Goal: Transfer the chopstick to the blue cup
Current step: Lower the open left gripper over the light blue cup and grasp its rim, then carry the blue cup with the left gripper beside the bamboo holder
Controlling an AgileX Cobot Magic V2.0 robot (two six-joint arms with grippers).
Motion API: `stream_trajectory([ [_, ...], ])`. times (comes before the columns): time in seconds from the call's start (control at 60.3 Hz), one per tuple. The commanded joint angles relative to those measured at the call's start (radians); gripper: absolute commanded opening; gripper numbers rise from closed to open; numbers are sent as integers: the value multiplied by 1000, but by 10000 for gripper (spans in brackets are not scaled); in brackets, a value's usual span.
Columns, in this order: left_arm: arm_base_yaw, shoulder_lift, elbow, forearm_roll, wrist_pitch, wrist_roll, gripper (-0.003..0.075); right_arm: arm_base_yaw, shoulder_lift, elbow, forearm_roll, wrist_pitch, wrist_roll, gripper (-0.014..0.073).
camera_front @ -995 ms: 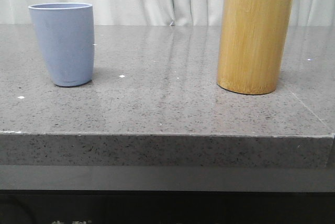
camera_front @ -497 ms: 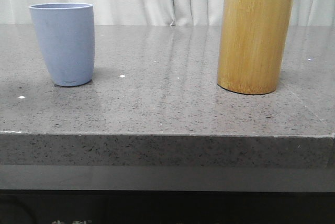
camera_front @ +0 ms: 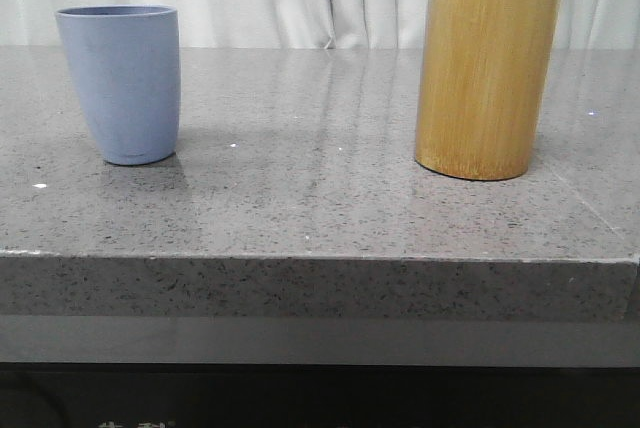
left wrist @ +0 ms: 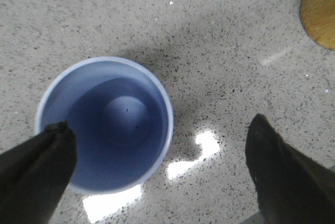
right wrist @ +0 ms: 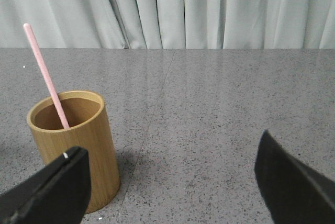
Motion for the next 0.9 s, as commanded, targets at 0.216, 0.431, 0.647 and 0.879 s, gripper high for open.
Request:
stream_trajectory([
  [0.216,-9,65,-38,-20,-74,2,640,-1,10,-34,3,-75,-3,643],
  [0.431,-9,95,-38,-20,-76,2,479,-1,10,-34,3,-75,-3,643],
  [0.647,-9,95,-39,-20,-92,2,78,-1,10,-34,3,-75,-3,643],
  [0.879,-9,95,-61,-20,-71,12,-19,-1,10,-34,3,-75,-3,643],
])
